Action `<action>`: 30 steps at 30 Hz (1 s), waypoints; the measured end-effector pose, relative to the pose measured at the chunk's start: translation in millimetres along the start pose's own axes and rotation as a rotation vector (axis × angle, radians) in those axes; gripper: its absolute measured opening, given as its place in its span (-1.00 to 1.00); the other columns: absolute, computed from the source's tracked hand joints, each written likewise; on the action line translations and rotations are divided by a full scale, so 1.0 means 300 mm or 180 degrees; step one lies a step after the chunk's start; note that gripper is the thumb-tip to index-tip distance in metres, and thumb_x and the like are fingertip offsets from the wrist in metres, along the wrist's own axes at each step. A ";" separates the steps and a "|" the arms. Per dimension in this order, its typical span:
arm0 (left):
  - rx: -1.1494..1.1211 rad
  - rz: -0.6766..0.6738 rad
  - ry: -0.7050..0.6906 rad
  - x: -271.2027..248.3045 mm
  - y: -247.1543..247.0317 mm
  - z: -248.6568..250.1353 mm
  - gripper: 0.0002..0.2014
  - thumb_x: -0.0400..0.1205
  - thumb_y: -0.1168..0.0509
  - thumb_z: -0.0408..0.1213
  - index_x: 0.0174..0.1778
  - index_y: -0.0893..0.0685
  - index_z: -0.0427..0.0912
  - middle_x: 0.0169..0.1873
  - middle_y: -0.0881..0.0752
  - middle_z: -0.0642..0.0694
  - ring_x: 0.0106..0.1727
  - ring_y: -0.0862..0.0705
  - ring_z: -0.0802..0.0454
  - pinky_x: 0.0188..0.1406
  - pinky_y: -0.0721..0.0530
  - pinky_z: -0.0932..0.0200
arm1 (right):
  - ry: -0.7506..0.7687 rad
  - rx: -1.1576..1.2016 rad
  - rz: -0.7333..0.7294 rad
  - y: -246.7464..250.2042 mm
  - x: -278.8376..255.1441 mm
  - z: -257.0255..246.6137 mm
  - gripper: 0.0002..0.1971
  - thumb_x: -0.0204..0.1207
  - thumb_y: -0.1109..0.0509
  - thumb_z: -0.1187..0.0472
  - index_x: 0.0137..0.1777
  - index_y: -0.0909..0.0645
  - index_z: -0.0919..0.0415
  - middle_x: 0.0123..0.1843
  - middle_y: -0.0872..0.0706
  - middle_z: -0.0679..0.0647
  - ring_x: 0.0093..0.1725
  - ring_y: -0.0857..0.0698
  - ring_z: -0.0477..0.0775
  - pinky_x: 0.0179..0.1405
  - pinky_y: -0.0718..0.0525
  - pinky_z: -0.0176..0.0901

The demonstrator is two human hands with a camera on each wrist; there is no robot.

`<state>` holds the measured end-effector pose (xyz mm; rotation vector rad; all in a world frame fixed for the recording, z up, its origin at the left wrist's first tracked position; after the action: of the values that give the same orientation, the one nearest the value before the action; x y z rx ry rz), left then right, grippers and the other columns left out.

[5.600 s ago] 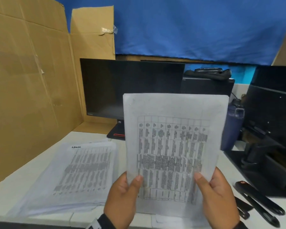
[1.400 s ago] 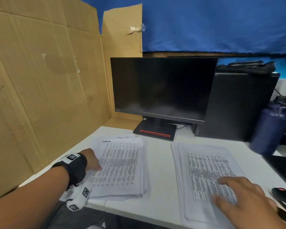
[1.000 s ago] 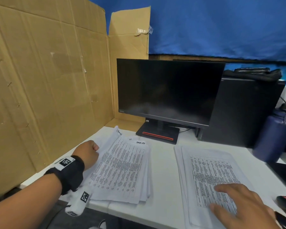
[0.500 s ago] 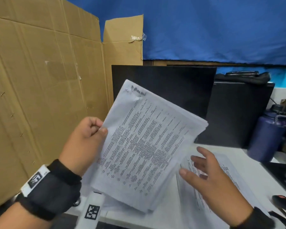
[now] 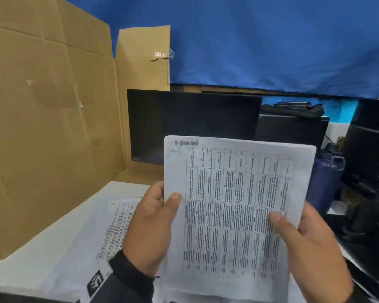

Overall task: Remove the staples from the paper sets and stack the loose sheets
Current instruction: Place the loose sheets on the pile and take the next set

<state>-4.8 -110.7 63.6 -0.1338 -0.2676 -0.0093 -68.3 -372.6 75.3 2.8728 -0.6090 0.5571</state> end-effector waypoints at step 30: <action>0.0530 0.0018 -0.0519 -0.013 -0.023 -0.085 -0.64 0.72 -0.21 0.11 0.41 -0.55 0.13 0.14 -0.84 0.30 0.16 -0.81 0.31 0.12 -0.73 0.29 | -0.0400 -0.0386 -0.0044 -0.045 -0.023 0.184 -0.70 0.71 -0.28 0.22 0.15 -0.59 -0.30 0.04 -0.80 -0.35 0.10 -0.72 -0.27 -0.05 -0.52 -0.29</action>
<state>-2.1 -121.1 39.2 0.0305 -0.4292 0.0296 -50.6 -370.2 20.9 2.8103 -0.6182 0.3272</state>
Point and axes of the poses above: each hand's wrist, its own x-axis towards the middle knuckle, its own y-axis out of the back of the hand, z = x × y, the point moved 9 cm from there along x, towards the middle knuckle
